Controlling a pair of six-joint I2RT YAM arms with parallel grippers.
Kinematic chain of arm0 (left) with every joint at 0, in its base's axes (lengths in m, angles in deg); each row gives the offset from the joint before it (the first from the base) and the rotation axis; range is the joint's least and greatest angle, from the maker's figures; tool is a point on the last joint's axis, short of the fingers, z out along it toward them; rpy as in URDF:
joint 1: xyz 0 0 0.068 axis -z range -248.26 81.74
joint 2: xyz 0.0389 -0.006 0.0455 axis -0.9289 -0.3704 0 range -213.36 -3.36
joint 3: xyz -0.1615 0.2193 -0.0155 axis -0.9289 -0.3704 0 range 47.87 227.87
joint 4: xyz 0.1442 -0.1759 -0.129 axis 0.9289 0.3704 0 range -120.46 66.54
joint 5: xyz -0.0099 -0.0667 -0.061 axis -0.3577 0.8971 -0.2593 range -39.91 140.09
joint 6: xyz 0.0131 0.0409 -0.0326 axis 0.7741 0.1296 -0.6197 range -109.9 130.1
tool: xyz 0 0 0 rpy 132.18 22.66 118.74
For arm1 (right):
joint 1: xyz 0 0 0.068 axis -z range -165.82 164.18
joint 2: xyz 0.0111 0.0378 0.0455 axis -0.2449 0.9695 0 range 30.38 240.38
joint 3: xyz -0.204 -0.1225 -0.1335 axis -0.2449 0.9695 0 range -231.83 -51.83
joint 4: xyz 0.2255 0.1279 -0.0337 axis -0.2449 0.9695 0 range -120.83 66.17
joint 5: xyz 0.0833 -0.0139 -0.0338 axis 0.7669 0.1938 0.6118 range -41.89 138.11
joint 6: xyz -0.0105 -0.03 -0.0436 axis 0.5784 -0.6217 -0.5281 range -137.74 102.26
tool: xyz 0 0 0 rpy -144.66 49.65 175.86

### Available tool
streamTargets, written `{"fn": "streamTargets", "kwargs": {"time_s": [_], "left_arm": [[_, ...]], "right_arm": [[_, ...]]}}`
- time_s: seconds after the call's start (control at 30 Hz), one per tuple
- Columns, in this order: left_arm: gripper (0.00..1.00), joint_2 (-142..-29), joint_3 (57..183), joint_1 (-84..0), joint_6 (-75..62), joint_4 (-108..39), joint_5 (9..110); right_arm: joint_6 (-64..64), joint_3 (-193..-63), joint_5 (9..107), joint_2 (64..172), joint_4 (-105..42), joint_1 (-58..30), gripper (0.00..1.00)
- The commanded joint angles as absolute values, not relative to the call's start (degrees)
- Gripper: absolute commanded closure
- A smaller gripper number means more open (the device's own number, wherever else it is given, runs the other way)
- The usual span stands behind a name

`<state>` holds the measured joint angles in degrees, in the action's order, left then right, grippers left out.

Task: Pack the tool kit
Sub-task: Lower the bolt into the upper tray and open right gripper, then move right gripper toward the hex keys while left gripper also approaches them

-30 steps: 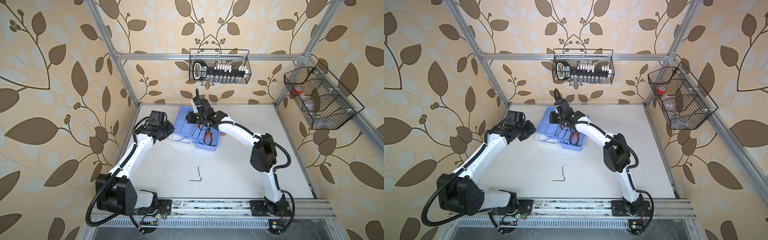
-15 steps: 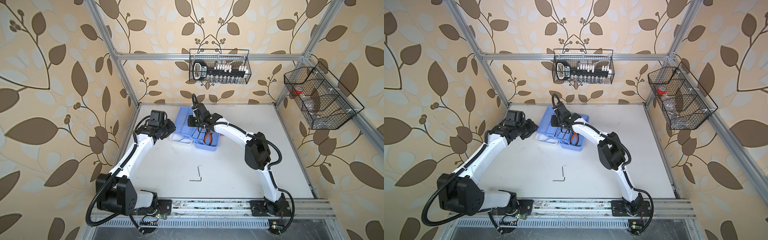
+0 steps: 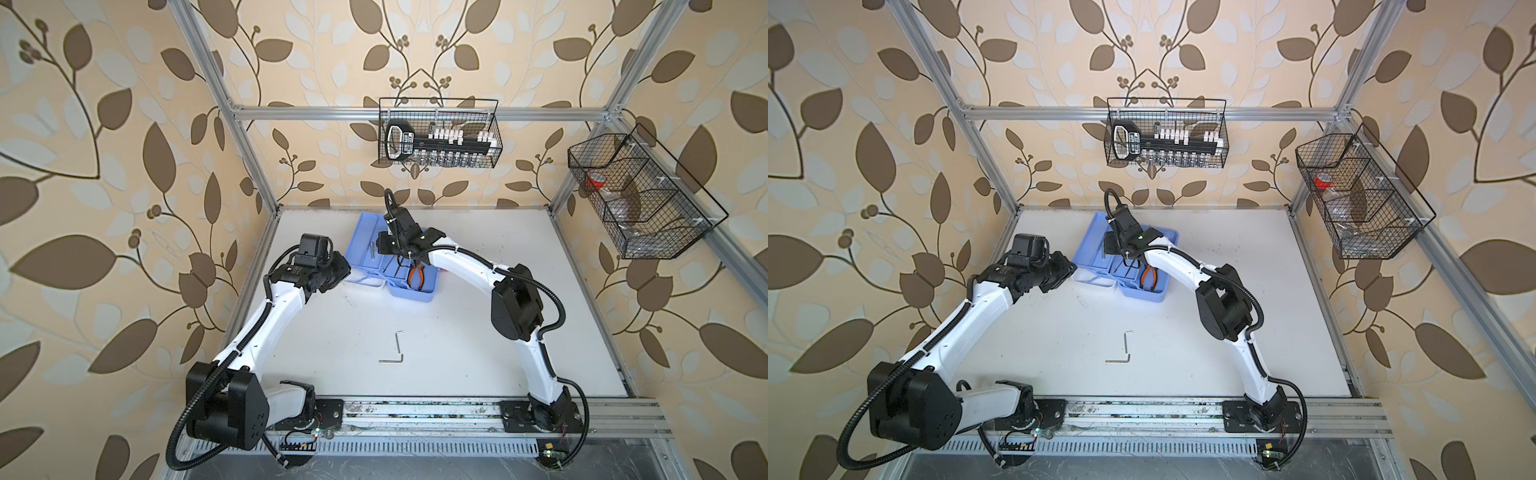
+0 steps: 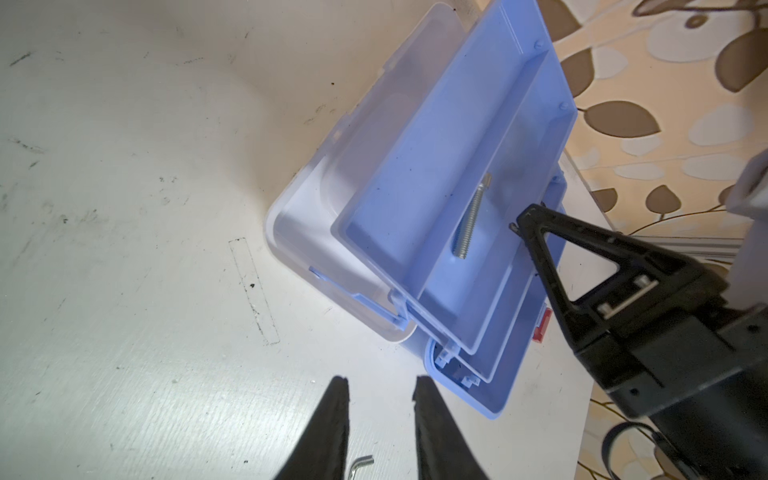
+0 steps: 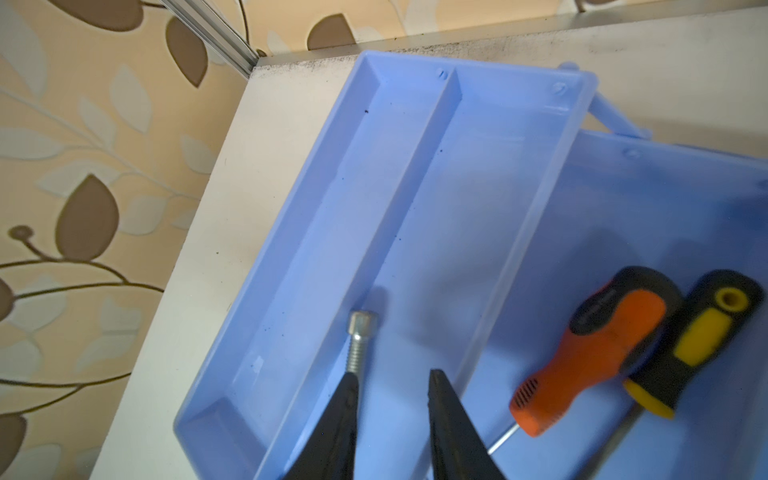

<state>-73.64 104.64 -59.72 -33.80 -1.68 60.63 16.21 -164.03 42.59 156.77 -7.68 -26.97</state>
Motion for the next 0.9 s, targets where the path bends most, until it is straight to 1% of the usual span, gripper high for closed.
{"fn": "streamTargets", "kwargs": {"time_s": [0.0, 0.03, 0.1, 0.17, 0.27, 0.37, 0.43, 0.53, 0.6, 0.63, 0.7, 0.87], "left_arm": [[0.71, -70.15, 103.83, -59.68, -32.49, -1.46, 62.78], [0.71, -69.61, 103.68, -58.96, -31.37, -0.74, 63.26], [0.79, -68.35, 103.98, -55.94, -29.57, 2.77, 60.80], [0.79, -65.78, 102.75, -50.78, -28.30, 4.29, 57.70], [0.74, -61.41, 98.72, -43.03, -27.18, 4.65, 54.15], [0.65, -57.56, 94.02, -38.65, -26.81, 4.61, 53.15], [0.60, -56.12, 91.20, -35.70, -26.85, 4.61, 52.12], [0.57, -56.88, 88.15, -30.52, -27.84, 4.12, 50.73], [0.59, -58.66, 87.12, -26.44, -28.22, 3.83, 49.33], [0.62, -59.59, 86.84, -24.16, -28.38, 3.90, 48.35], [0.66, -61.08, 86.56, -20.49, -27.94, 3.99, 47.09], [0.65, -64.33, 87.54, -12.53, -26.35, 6.61, 43.27]], "right_arm": [[12.19, -158.97, 36.25, 149.19, -7.36, -27.97, 0.69], [11.61, -155.93, 34.95, 146.40, -8.22, -28.05, 0.70], [10.94, -149.46, 32.96, 141.15, -10.24, -28.04, 0.69], [10.83, -143.69, 30.25, 136.19, -10.31, -27.84, 0.69], [12.48, -135.16, 29.58, 130.09, -9.13, -26.36, 0.68], [13.76, -127.15, 31.22, 125.64, -8.81, -24.31, 0.64], [13.99, -123.56, 32.48, 123.87, -8.36, -23.45, 0.63], [13.65, -120.15, 35.79, 121.60, -7.80, -23.19, 0.63], [13.05, -118.47, 38.30, 119.74, -7.61, -23.85, 0.64], [12.75, -117.61, 38.77, 118.78, -7.15, -24.43, 0.64], [12.39, -116.53, 39.15, 117.06, -5.77, -26.16, 0.65], [13.70, -112.64, 43.77, 113.95, -4.99, -28.80, 0.66]]}}
